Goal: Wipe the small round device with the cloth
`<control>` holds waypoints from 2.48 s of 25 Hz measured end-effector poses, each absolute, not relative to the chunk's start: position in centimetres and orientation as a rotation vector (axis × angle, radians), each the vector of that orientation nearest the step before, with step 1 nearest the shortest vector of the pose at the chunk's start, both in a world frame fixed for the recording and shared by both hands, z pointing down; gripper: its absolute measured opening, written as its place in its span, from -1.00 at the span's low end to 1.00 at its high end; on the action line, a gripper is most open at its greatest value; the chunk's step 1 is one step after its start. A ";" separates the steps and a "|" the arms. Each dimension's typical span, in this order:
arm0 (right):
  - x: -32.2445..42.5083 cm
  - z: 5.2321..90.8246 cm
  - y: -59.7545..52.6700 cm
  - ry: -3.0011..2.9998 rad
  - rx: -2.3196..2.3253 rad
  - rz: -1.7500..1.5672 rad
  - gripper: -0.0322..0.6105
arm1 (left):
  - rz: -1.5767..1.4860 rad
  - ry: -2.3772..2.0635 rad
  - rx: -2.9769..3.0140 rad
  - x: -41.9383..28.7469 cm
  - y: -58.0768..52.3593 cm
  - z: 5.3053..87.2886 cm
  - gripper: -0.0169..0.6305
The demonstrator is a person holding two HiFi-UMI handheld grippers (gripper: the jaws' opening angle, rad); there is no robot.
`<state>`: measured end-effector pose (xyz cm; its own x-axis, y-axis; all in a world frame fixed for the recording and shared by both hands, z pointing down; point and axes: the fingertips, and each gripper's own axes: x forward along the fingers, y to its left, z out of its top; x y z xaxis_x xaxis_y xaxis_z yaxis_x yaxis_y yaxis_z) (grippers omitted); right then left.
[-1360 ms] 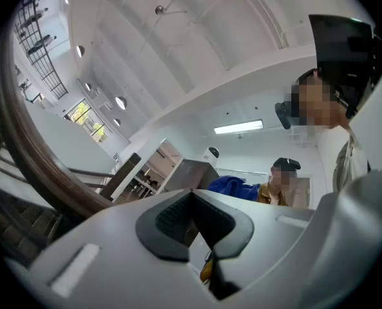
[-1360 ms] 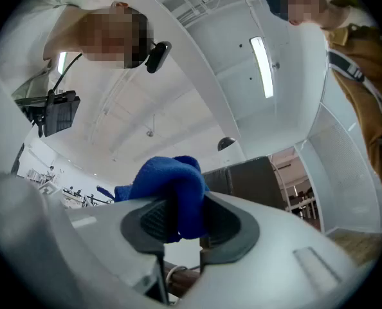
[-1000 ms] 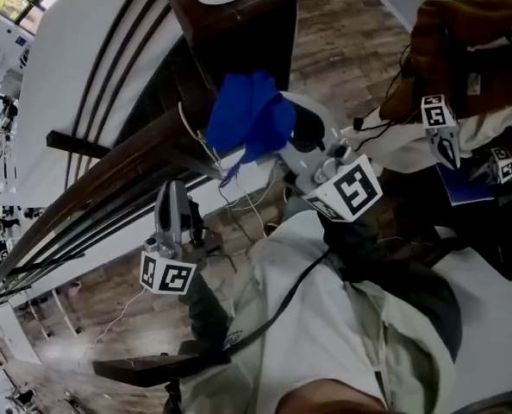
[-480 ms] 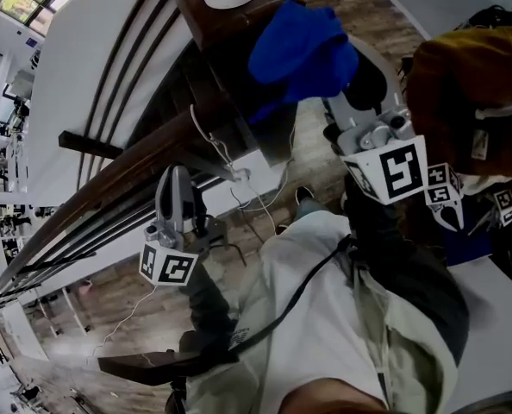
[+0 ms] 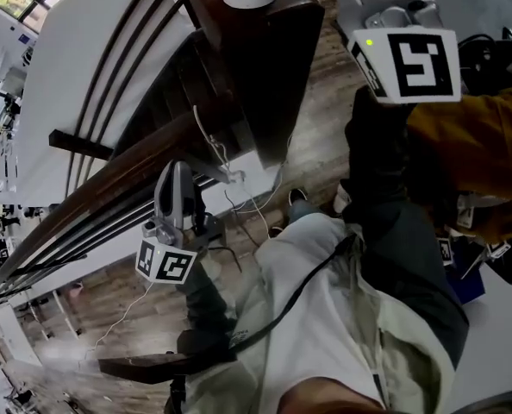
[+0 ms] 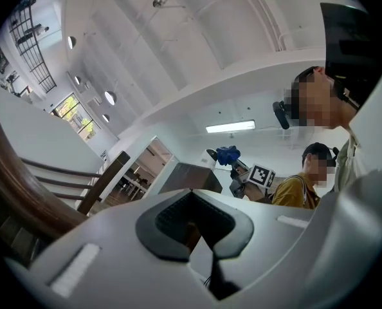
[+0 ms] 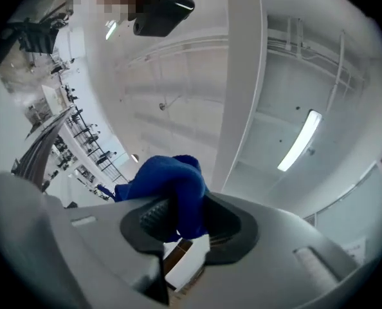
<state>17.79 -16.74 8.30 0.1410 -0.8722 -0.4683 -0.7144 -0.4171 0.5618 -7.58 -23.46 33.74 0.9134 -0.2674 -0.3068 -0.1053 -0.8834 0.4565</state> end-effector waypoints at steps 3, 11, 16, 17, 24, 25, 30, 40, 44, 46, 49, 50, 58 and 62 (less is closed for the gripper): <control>16.7 10.4 -19.4 -1.640 2.098 -1.107 -0.55 | -0.478 -0.293 2.616 -7.2 -24.4 34.5 -0.95; 15.8 15.1 -19.4 -1.752 1.994 -0.932 -0.55 | -0.483 -0.271 2.682 -6.4 -26.5 31.0 -0.95; 18.8 14.6 -18.0 -1.895 2.163 -0.965 -0.55 | -0.492 -0.245 2.751 -3.4 -28.0 28.2 -0.95; 19.0 14.4 -18.0 -1.927 2.183 -0.977 -0.55 | -0.506 -0.252 2.760 -3.2 -28.5 27.7 -0.95; 17.3 15.2 -18.7 -1.954 2.119 -0.938 -0.55 | -0.640 -0.135 2.812 -1.9 -30.2 23.4 -0.95; 17.4 15.3 -18.4 -1.910 2.132 -0.934 -0.55 | -0.647 -0.102 2.822 -1.6 -30.5 22.9 -0.95; 19.5 12.7 -16.9 -1.721 2.330 -0.952 -0.55 | -0.590 0.056 2.858 0.4 -32.3 21.8 -0.95; 15.1 8.0 -20.6 -1.383 2.195 -1.120 -0.55 | -0.539 0.246 2.834 0.4 -33.0 22.3 -0.95; 13.3 9.7 -19.6 -1.340 2.147 -0.957 -0.56 | -0.550 0.292 2.795 -0.1 -32.9 20.8 -0.95; 12.6 10.3 -19.2 -1.335 2.080 -0.919 -0.55 | -0.555 0.311 2.784 -0.1 -32.5 20.4 -0.95; 13.2 12.1 -18.7 -1.333 2.060 -0.907 -0.55 | -0.536 0.342 2.785 0.8 -31.8 22.1 -0.95; 13.8 12.8 -18.3 -1.316 2.075 -0.911 -0.55 | -0.523 0.355 2.783 1.4 -31.5 23.2 -0.95; 15.6 10.4 -19.4 -1.106 2.084 -1.026 -0.55 | -0.459 0.341 2.736 3.0 -31.3 27.8 -0.95; 13.8 12.6 -18.3 -1.097 1.991 -1.026 -0.55 | -0.448 0.290 2.748 2.1 -29.4 28.6 -0.95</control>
